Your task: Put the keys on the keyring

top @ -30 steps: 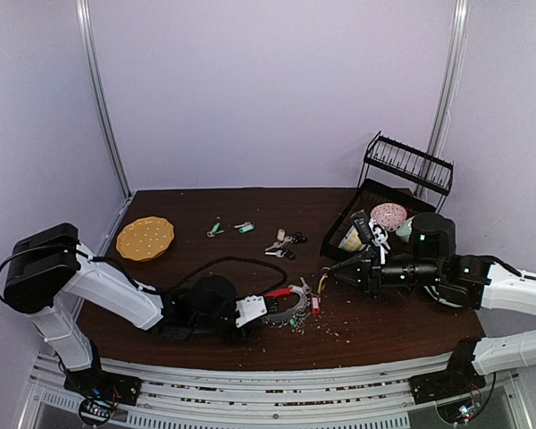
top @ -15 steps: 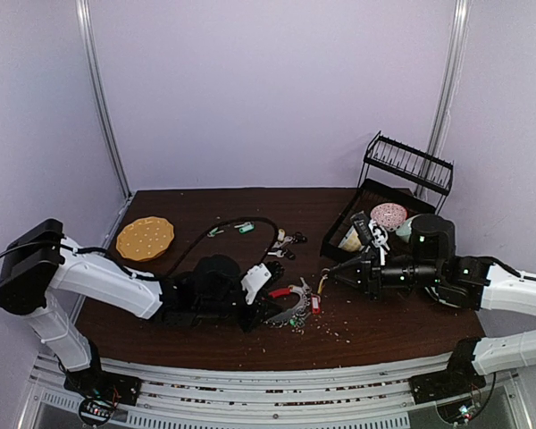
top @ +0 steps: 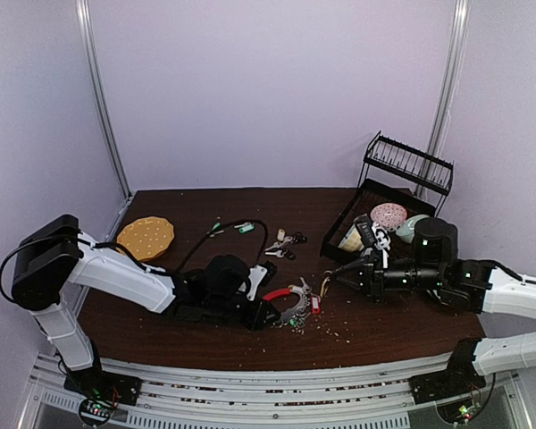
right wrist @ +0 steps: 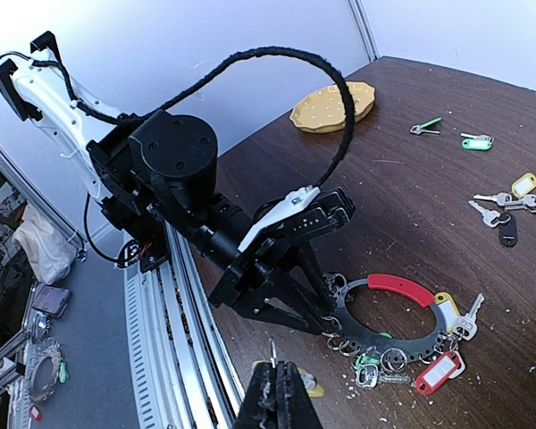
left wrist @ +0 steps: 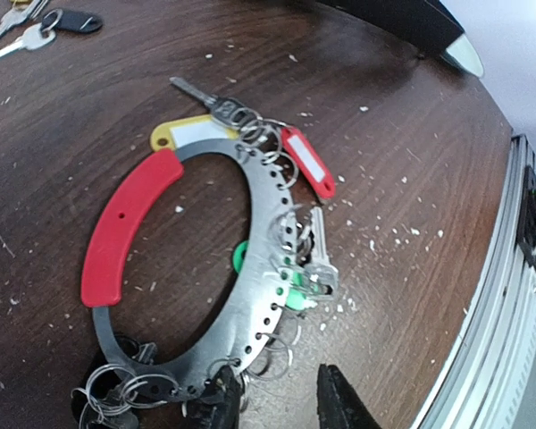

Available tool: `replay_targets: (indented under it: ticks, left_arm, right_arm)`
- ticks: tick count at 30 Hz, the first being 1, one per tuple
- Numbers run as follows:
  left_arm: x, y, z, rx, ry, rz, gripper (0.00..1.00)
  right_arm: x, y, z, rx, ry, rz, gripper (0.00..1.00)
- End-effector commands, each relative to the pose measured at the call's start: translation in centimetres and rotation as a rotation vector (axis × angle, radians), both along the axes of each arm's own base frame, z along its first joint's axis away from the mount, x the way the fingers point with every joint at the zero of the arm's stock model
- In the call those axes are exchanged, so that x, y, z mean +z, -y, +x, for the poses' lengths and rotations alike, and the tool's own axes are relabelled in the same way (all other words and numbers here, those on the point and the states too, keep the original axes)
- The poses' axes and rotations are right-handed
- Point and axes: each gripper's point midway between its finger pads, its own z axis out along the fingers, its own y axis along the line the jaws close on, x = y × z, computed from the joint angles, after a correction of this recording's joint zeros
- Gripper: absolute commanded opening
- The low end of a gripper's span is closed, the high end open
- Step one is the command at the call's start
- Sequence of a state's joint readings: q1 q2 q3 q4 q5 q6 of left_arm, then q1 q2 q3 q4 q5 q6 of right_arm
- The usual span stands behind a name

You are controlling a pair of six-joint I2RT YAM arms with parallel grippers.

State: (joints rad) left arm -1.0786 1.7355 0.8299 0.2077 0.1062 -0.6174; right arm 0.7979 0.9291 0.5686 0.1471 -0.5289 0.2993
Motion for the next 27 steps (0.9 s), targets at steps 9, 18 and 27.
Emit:
replay_targets:
  ticks: [9,18,27]
  left_arm:
    - [-1.0,0.2,0.9,0.080,-0.111,0.017,0.30]
    - [-1.1,-0.2,1.2,0.099,-0.098,0.037,0.27]
    - [-0.4,-0.2,1.0,0.091,-0.079,0.013,0.25]
  right_arm:
    - [0.7,0.5,-0.1,-0.014,0.018,0.029,0.00]
    - [0.9,0.7,-0.1,-0.021,0.024,0.034,0.00]
    - [0.8,0.5,-0.2,-0.013,0.019,0.035,0.00]
